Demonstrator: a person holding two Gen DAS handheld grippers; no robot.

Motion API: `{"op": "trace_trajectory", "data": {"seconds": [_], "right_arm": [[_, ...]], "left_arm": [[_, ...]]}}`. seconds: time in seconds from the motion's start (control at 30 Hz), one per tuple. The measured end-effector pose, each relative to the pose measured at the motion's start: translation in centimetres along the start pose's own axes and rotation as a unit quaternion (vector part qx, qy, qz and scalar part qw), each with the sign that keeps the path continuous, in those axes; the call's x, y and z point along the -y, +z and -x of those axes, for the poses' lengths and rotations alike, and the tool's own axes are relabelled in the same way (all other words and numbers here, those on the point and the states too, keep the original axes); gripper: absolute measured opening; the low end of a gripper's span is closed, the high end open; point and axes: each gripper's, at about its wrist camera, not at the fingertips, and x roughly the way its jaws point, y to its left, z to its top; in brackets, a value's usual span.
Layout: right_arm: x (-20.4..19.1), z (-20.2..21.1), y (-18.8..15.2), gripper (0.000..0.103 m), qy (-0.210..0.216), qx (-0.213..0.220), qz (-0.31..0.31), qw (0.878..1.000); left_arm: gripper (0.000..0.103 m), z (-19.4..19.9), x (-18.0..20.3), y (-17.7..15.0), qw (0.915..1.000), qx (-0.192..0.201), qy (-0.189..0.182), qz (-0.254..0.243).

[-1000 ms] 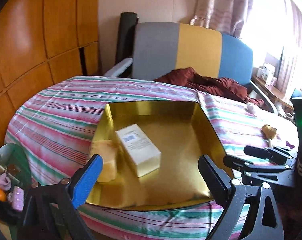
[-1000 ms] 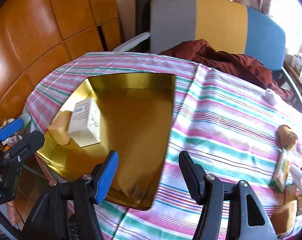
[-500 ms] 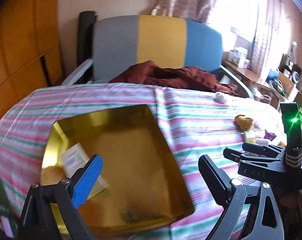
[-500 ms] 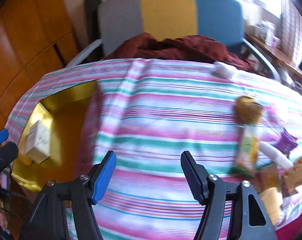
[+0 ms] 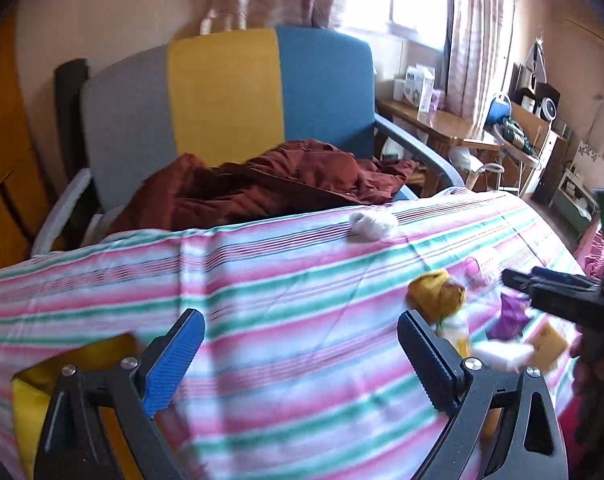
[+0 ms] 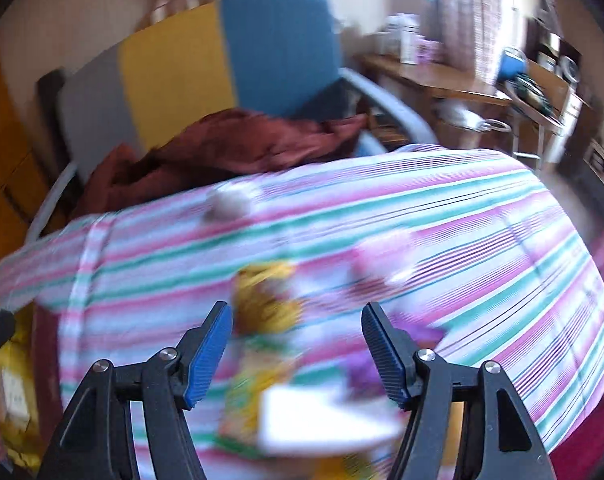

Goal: Organize objects
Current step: 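Move both tools back to the item pile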

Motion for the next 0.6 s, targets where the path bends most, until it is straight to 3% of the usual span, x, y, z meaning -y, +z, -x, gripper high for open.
{"op": "trace_trajectory", "data": {"seconds": [0.17, 0.33, 0.47, 0.6], "right_arm": [[4.0, -1.6, 1.7, 0.069, -0.012, 0.021, -0.040, 0.999], [6.9, -2.9, 1.3, 0.069, 0.022, 0.007, -0.094, 0.995], [7.2, -2.7, 1.0, 0.071, 0.042, 0.003, -0.107, 0.993], [6.9, -3.0, 1.0, 0.071, 0.052, -0.006, -0.101, 0.994]], "left_arm": [[0.103, -6.2, 2.6, 3.3, 0.9994, -0.021, -0.027, -0.001], [0.103, -12.8, 5.8, 6.1, 0.9979, -0.039, -0.045, -0.024], [0.103, -18.2, 7.7, 7.6, 0.9954, -0.074, -0.054, -0.026], [0.103, -21.8, 9.2, 8.5, 0.9956, -0.077, -0.035, -0.040]]}}
